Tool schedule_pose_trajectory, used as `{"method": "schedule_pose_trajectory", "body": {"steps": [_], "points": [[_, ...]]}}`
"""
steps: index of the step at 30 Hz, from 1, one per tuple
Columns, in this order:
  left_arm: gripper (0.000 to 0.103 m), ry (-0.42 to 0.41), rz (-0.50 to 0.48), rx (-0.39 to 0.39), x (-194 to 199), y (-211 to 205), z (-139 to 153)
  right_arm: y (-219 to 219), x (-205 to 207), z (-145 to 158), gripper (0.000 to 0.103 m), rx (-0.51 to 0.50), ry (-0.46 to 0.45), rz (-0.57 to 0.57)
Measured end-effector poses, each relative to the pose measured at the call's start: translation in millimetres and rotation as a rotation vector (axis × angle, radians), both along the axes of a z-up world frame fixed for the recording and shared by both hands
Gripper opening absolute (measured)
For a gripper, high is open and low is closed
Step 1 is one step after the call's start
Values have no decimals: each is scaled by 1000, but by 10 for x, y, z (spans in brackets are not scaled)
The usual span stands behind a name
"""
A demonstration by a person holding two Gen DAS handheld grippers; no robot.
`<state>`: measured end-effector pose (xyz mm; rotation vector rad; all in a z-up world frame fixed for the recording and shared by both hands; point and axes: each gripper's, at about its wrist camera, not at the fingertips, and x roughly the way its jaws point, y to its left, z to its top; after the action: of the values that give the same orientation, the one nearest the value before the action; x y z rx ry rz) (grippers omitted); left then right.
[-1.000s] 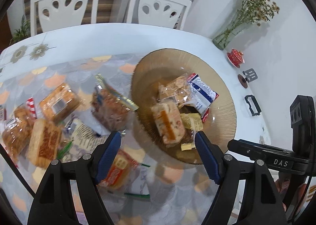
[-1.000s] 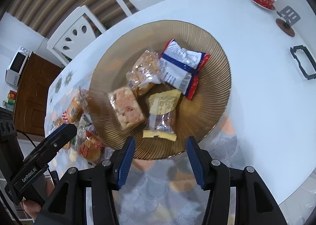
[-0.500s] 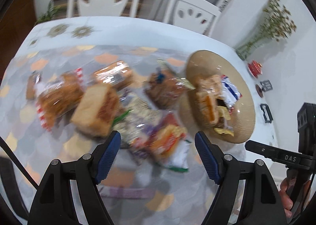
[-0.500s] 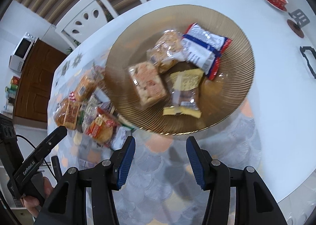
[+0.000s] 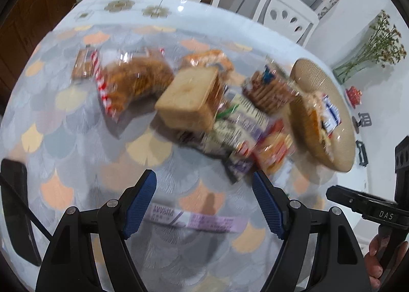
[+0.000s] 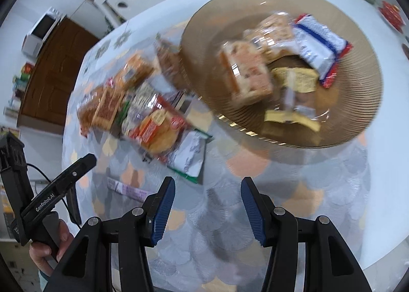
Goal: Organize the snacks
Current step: 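Grasp the green-white pack with the right gripper while the left grasps the purple stick pack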
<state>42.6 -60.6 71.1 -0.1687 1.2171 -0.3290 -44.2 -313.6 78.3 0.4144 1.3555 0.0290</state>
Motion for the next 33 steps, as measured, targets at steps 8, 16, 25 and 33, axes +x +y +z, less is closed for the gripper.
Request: {"method": "schedule_pose_trajectory", "body": {"steps": [8, 16, 25, 33], "points": [[74, 57, -47, 56, -183, -16, -239, 244, 193, -439, 52, 12, 53, 68], [74, 194, 9, -38, -347, 212, -458, 328, 413, -618, 51, 52, 68, 37], [74, 261, 62, -150, -304, 345, -655, 444, 439, -714, 39, 9, 54, 69], [74, 202, 36, -128, -70, 221, -621, 421, 300, -686, 28, 12, 44, 68]]}}
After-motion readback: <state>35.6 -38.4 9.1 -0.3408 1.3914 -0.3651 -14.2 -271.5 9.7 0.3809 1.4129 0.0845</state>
